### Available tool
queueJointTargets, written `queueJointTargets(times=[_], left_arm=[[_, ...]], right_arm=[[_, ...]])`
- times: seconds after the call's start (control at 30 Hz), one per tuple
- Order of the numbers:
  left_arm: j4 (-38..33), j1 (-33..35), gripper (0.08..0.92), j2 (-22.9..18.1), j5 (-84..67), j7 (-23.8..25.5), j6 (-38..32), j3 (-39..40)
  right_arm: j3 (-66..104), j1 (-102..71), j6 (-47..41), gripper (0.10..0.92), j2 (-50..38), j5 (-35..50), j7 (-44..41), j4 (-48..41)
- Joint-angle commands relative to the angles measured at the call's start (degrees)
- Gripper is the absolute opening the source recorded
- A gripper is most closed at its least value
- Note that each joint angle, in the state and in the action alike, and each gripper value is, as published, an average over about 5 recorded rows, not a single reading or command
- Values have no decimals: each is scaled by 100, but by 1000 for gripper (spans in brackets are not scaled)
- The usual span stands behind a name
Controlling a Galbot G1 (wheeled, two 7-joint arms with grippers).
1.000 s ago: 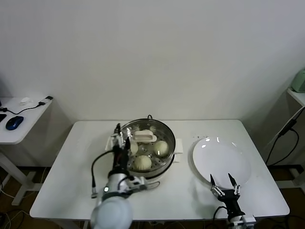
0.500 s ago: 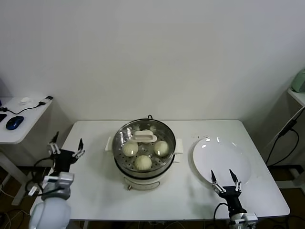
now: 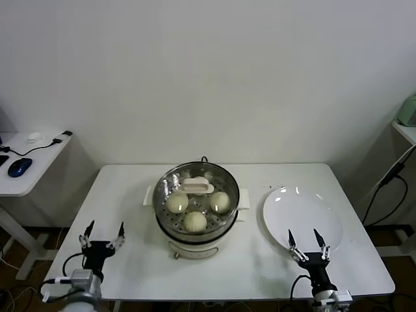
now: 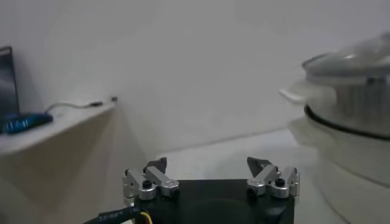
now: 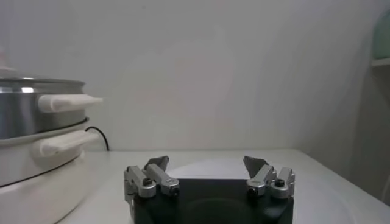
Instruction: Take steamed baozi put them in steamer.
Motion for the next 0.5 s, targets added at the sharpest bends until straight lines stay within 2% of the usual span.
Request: queueJointTargets(times=[0.03,0.5], left_arm=[[658,193,823,16,-597,-52,-555,163],[528,231,823,-93,-594,-20,-661,243]], right_arm=[[-11,-9,-29,823,3,-5,11,22],[-22,-40,-91,823,20,-75,12,40]])
